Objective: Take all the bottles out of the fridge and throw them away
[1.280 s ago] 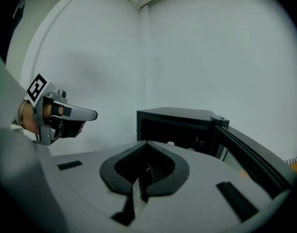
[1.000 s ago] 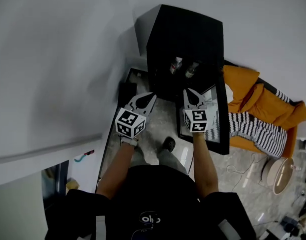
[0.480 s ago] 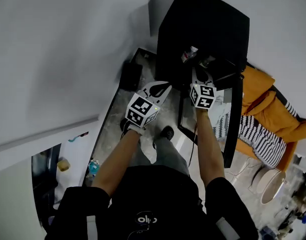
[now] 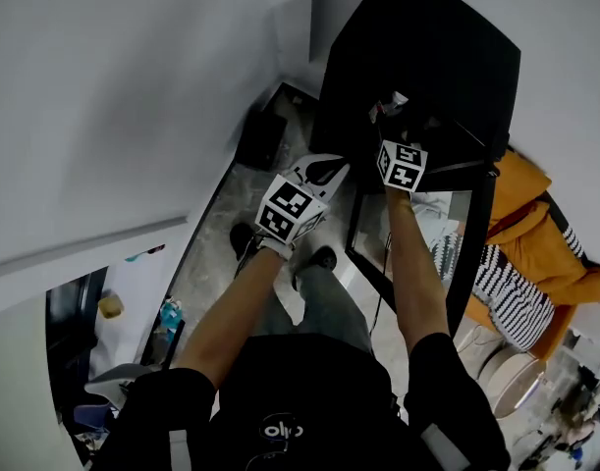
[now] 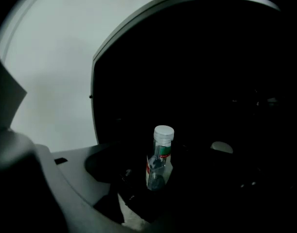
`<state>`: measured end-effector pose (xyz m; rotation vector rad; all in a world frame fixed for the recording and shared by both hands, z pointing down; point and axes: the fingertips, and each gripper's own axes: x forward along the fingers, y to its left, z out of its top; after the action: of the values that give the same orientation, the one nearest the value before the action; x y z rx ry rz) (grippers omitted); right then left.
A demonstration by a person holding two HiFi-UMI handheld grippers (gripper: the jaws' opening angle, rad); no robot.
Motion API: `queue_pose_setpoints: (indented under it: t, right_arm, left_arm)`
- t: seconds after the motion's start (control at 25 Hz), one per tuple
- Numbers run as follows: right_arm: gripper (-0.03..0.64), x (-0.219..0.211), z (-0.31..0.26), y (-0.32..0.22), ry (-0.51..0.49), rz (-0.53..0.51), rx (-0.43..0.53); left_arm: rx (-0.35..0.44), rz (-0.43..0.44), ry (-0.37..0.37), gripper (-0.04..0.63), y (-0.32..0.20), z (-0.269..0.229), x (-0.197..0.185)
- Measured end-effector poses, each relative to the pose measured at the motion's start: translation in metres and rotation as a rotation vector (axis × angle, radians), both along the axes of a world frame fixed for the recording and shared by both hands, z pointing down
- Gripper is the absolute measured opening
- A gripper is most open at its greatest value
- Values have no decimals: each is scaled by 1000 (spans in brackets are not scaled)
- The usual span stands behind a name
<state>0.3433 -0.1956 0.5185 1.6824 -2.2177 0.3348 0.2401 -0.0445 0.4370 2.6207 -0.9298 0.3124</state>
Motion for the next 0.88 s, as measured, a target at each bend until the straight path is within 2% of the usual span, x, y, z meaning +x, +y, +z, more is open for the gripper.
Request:
queue_pose_setpoints:
  t: [0.44,0.88]
  right_arm:
    - [296,6,21,-43,8,33,5]
    - [293,15,30,-66,-20,97,-4]
  left_arm:
    - [0,-62,1,2,-21,23,-9]
    - [-2,-133,6,2,-9,32,-32]
